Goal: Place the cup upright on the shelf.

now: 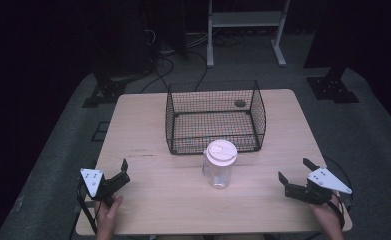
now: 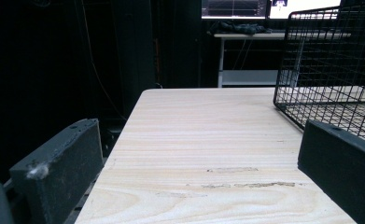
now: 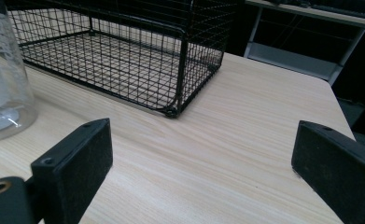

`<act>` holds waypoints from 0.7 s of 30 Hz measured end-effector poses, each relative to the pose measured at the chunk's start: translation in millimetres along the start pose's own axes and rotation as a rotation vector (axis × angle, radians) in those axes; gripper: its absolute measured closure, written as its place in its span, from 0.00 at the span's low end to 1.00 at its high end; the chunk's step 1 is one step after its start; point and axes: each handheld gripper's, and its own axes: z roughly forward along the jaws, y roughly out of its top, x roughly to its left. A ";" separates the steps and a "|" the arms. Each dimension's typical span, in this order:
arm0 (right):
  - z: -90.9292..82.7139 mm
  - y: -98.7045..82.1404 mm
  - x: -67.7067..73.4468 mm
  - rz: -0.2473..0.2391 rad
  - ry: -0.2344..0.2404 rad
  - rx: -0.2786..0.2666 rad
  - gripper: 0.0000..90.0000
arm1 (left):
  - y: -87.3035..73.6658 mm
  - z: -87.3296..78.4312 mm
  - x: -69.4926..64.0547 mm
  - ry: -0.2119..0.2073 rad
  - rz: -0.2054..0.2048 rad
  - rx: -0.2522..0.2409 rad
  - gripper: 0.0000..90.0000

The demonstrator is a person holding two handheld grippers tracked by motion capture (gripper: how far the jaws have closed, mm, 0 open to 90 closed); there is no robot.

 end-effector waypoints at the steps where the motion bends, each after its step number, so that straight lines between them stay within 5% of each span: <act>1: -0.3 0.4 0.2 0.001 0.002 -0.001 0.05 | 0.0 0.0 0.0 0.000 0.000 0.000 0.00; 12: -1.9 9.8 7.9 -0.017 0.032 -0.010 0.05 | -0.1 -0.6 0.1 -0.008 -0.001 -0.004 0.00; 21: -6.5 36.0 23.1 -0.045 0.091 -0.077 0.03 | -0.1 -0.4 0.4 -0.006 -0.004 -0.004 0.00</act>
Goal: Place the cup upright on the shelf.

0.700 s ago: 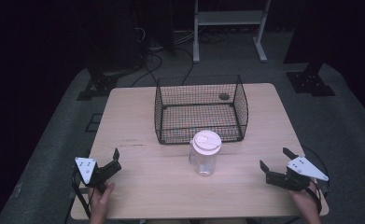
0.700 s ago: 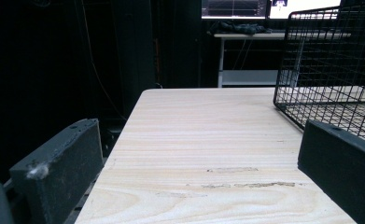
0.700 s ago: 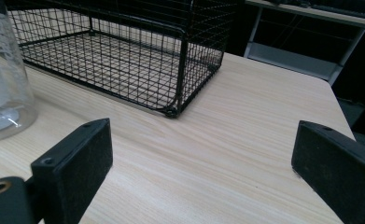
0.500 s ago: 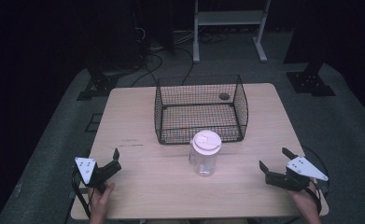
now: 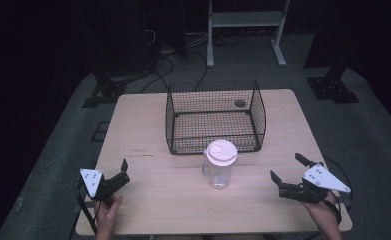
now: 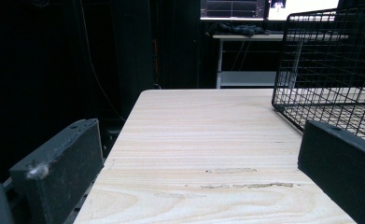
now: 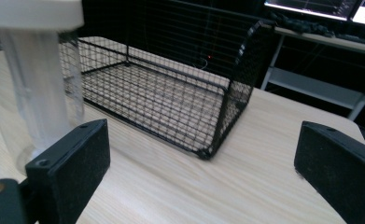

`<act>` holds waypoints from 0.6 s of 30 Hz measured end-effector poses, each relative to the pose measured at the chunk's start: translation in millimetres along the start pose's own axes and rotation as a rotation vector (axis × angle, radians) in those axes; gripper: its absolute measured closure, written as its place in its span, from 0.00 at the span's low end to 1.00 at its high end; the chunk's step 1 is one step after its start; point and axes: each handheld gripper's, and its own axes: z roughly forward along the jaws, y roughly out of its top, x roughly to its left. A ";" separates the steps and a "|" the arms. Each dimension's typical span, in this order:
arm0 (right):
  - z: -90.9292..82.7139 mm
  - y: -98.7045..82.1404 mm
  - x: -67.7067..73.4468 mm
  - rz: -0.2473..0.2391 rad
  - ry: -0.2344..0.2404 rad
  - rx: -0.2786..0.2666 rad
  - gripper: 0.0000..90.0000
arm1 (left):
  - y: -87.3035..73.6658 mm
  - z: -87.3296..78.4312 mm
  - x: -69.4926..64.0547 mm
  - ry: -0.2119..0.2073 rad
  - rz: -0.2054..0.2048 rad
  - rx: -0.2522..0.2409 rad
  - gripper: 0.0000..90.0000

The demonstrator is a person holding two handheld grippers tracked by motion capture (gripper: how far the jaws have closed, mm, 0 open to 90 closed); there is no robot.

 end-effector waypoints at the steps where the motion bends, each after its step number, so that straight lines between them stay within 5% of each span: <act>1: 0.3 2.4 1.5 -0.005 0.003 -0.005 0.03 | 0.0 0.0 -0.1 -0.001 0.003 0.001 0.00; 18: 13.1 25.4 29.1 -0.077 0.087 -0.006 0.03 | 0.0 0.3 -0.5 -0.004 0.006 0.000 0.00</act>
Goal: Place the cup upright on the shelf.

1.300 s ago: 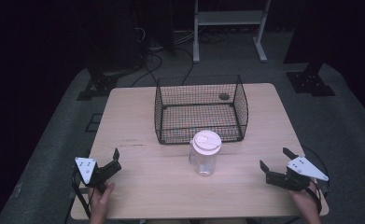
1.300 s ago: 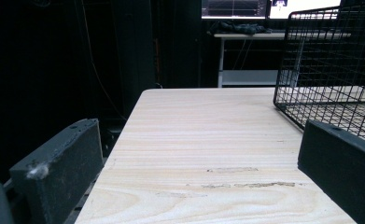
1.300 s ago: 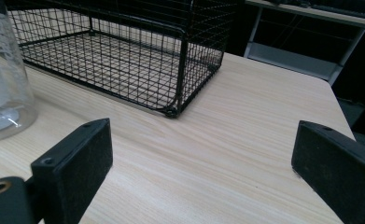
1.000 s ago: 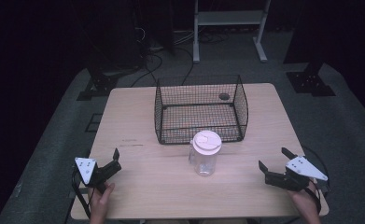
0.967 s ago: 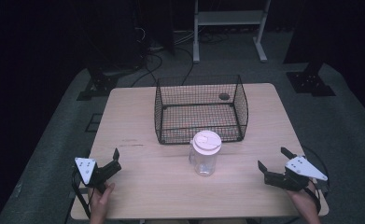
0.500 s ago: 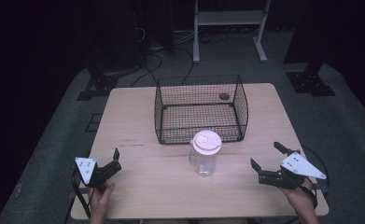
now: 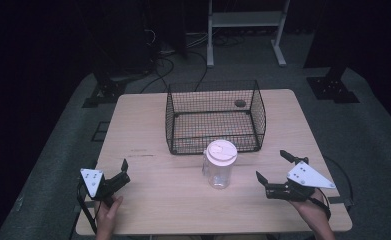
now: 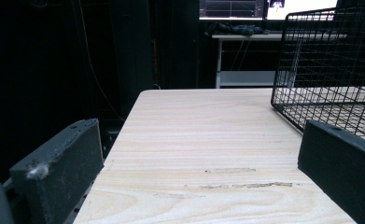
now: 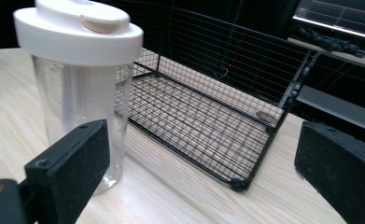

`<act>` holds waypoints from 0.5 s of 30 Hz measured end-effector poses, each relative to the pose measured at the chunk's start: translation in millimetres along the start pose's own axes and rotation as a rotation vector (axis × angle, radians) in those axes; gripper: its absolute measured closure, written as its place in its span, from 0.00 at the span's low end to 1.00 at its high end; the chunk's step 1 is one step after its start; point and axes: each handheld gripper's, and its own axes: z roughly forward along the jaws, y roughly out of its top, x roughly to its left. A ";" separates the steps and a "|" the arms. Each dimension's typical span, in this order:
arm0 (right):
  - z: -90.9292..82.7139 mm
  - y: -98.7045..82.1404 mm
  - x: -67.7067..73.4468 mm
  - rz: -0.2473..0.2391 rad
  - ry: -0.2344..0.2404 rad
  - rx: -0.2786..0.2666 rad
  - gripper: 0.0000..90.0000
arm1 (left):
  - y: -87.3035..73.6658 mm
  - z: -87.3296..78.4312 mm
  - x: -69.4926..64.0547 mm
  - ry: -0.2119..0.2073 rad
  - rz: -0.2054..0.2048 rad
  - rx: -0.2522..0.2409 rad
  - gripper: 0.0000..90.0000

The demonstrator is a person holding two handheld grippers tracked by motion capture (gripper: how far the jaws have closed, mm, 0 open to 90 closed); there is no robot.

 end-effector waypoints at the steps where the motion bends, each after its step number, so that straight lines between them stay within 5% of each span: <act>1: 0.0 0.0 0.0 0.000 0.000 0.000 0.03 | 0.0 0.0 0.0 0.000 0.000 0.000 0.00; 15: 14.6 15.4 16.3 -0.026 0.053 -0.020 0.03 | 0.0 0.0 0.5 -0.001 -0.002 0.001 0.00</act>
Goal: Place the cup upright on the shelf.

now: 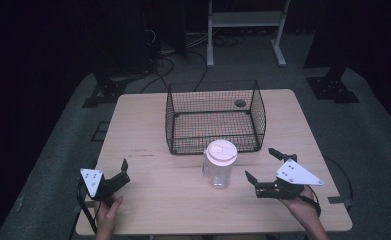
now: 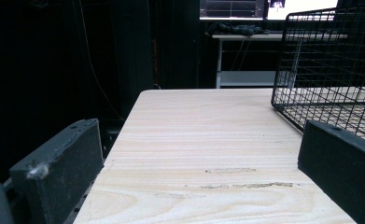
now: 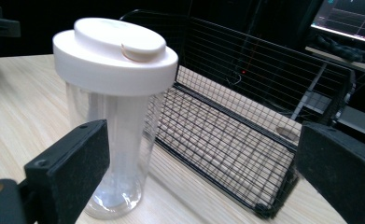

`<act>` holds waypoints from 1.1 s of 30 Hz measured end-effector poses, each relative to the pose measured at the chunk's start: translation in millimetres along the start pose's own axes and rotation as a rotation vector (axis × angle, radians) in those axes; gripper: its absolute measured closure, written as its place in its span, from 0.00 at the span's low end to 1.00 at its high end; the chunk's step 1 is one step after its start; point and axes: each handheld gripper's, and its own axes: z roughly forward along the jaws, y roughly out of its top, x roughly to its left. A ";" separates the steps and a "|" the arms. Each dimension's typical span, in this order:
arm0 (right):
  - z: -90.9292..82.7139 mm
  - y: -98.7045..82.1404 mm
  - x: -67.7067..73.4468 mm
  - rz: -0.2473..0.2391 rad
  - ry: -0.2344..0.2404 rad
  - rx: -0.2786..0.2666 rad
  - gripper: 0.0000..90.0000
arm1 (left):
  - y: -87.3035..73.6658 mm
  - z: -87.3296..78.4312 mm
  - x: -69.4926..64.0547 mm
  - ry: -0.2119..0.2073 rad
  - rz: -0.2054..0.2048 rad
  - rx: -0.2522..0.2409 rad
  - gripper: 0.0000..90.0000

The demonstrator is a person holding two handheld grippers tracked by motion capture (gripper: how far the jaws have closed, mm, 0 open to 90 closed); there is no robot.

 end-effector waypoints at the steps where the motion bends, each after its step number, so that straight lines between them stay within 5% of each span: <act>1: 1.1 1.0 1.1 -0.003 0.003 -0.001 0.03 | 0.0 0.0 -0.1 0.000 0.000 0.000 0.00; 33: 52.3 14.4 36.5 -0.009 0.095 -0.037 0.02 | 0.0 -0.1 0.3 0.000 -0.004 -0.002 0.00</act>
